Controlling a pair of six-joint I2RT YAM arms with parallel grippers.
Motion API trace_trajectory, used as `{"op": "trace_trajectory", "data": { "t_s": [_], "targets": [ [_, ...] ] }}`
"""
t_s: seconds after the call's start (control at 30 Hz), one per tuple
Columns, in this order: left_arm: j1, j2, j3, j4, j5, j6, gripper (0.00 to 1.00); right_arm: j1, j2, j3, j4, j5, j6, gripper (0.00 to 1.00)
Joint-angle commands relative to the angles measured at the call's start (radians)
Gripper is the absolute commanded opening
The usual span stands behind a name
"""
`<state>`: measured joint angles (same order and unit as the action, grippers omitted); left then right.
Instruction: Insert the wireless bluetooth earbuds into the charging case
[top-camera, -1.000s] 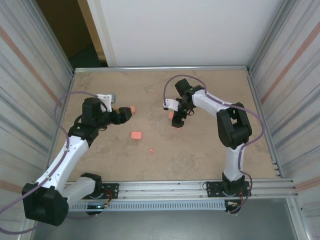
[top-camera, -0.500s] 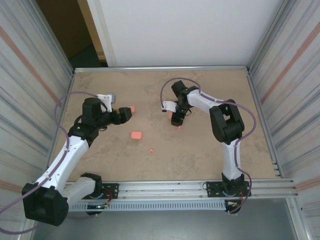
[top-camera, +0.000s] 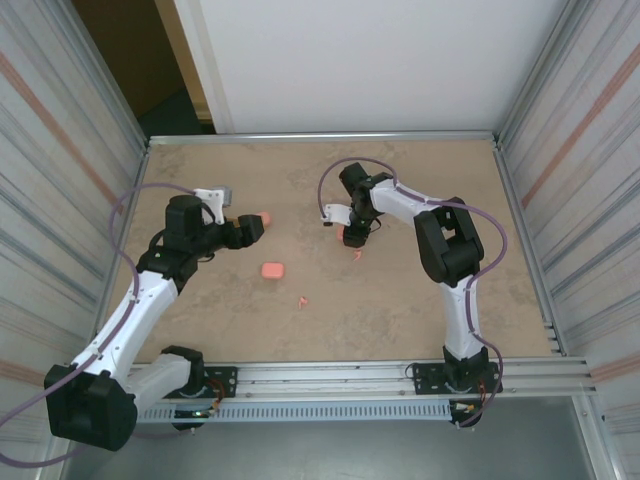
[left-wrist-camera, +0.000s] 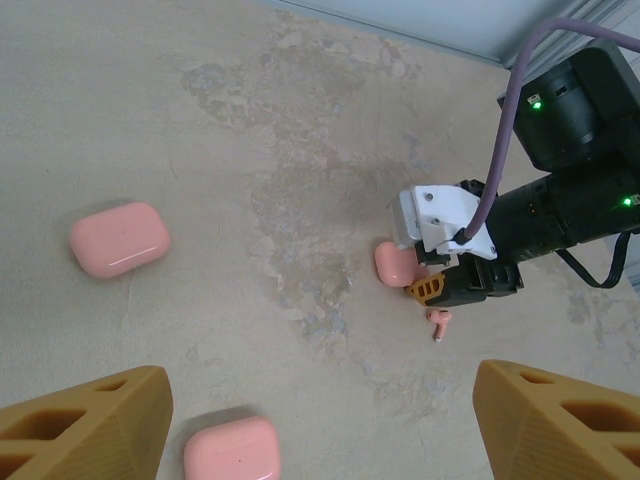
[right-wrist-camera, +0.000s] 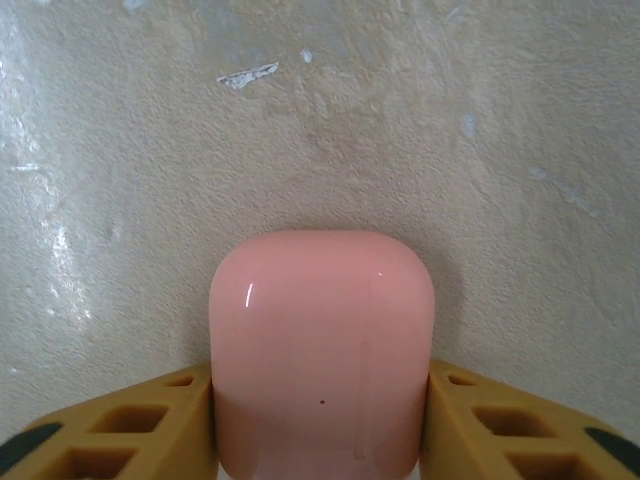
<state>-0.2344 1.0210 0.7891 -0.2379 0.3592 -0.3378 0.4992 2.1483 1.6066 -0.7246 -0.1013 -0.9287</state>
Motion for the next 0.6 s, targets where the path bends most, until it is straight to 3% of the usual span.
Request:
{"op": "trace_trajectory", "data": {
  "t_s": [0.0,0.33,0.57],
  "targets": [
    [0.009,-0.001,-0.006,0.003,0.024,-0.004,0.79,0.004,0.010,-0.003,-0.007,0.018,-0.002,0.42],
    [0.010,-0.007,-0.011,0.003,0.029,-0.010,0.79,0.007,-0.072,-0.077,0.108,-0.025,0.019,0.32],
    [0.021,0.016,-0.077,0.133,0.121,-0.093,0.79,0.012,-0.133,-0.132,0.181,-0.065,0.044,0.31]
  ]
}}
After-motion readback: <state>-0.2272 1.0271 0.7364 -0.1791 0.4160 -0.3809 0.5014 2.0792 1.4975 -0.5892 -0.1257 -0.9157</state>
